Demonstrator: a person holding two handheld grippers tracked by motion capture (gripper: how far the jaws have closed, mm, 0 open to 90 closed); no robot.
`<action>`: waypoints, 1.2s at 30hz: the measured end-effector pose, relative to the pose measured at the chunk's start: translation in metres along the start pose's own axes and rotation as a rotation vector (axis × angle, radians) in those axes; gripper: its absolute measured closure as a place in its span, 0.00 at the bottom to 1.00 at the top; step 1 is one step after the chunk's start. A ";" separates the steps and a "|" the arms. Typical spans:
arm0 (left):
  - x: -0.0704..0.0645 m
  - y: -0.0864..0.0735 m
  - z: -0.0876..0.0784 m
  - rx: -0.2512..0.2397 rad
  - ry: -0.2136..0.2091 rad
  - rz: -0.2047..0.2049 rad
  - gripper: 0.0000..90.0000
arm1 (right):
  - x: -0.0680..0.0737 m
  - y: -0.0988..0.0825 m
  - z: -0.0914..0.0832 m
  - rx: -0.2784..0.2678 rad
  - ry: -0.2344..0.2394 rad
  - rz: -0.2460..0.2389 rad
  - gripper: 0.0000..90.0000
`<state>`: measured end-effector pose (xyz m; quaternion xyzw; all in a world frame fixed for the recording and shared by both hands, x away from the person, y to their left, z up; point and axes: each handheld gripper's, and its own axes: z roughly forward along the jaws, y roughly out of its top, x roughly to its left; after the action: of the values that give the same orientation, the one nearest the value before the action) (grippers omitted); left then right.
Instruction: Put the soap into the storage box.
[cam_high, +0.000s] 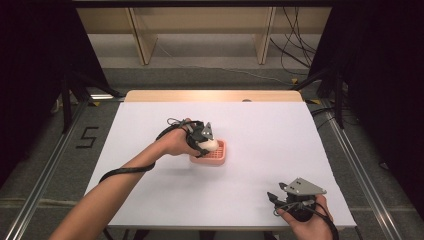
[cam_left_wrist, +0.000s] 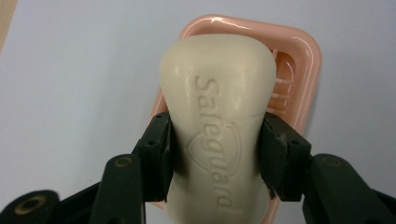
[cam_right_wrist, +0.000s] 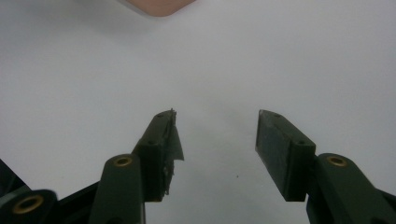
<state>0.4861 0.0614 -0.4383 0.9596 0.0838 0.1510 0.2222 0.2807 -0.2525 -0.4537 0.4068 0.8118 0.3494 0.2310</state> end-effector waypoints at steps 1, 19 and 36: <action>0.000 0.000 0.001 0.005 -0.004 0.002 0.54 | 0.000 0.000 0.000 0.000 0.000 0.000 0.54; 0.001 0.003 -0.010 -0.015 -0.017 -0.037 0.51 | 0.001 0.000 0.000 0.013 0.017 0.023 0.54; -0.019 -0.026 -0.060 -0.105 0.043 -0.195 0.42 | 0.001 0.001 0.002 0.006 0.005 0.012 0.53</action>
<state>0.4458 0.1040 -0.4031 0.9305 0.1737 0.1533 0.2839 0.2819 -0.2508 -0.4542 0.4113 0.8111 0.3494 0.2255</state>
